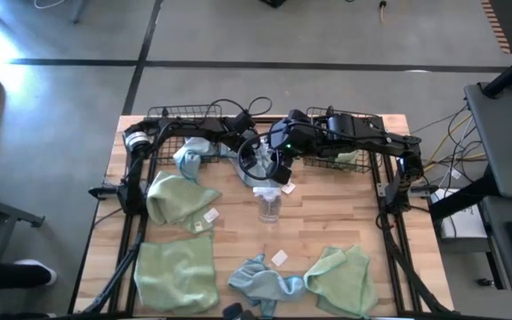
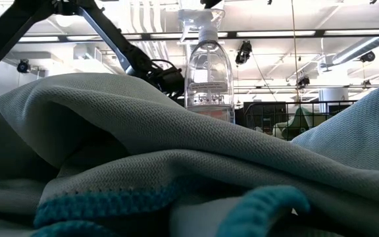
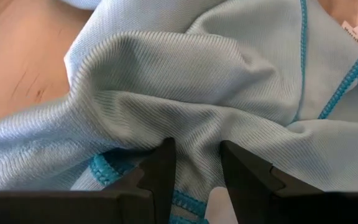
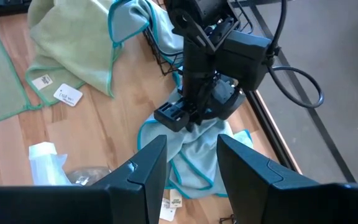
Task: Sort microfiber towel by color & place in baskets
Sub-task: Put the blue towel into the left wire basket
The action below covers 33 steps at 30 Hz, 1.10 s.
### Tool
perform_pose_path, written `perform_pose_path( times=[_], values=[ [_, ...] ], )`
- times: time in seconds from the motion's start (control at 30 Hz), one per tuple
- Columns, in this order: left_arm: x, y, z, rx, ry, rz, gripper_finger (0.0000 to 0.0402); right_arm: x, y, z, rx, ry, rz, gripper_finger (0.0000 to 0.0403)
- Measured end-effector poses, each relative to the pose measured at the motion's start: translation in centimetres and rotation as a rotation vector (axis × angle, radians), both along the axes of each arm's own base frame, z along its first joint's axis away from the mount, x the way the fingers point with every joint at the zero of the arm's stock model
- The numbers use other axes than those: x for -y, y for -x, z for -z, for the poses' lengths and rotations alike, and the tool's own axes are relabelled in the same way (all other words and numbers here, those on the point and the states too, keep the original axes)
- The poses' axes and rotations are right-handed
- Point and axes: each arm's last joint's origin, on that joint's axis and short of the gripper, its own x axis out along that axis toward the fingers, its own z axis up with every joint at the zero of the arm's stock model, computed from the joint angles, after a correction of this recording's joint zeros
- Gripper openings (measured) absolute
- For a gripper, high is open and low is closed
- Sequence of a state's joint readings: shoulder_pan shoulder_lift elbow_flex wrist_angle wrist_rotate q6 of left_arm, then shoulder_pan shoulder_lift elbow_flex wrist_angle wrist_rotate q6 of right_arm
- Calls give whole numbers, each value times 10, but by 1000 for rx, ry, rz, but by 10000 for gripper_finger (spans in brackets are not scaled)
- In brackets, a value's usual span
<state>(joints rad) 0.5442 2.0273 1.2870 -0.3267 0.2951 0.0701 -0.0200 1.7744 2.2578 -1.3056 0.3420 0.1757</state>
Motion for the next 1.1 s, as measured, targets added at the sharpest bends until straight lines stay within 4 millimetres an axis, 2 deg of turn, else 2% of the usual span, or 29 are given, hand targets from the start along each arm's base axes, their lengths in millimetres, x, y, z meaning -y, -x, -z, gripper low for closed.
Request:
perform_pose_path(
  times=[0.27, 0.57, 0.9, 1.1],
  values=[
    [1, 1, 1, -1, 3, -5, 105, 0, 0, 0, 1, 0, 0, 137],
    [-1, -1, -2, 6, -1, -13, 6, 0, 0, 0, 1, 0, 0, 137],
    [1, -1, -5, 23, 59, -36, 1, 0, 0, 0, 0, 1, -1, 137],
    [6, 3, -33, 80, 62, -29, 0, 0, 0, 0, -4, 7, -8, 137]
  ],
)
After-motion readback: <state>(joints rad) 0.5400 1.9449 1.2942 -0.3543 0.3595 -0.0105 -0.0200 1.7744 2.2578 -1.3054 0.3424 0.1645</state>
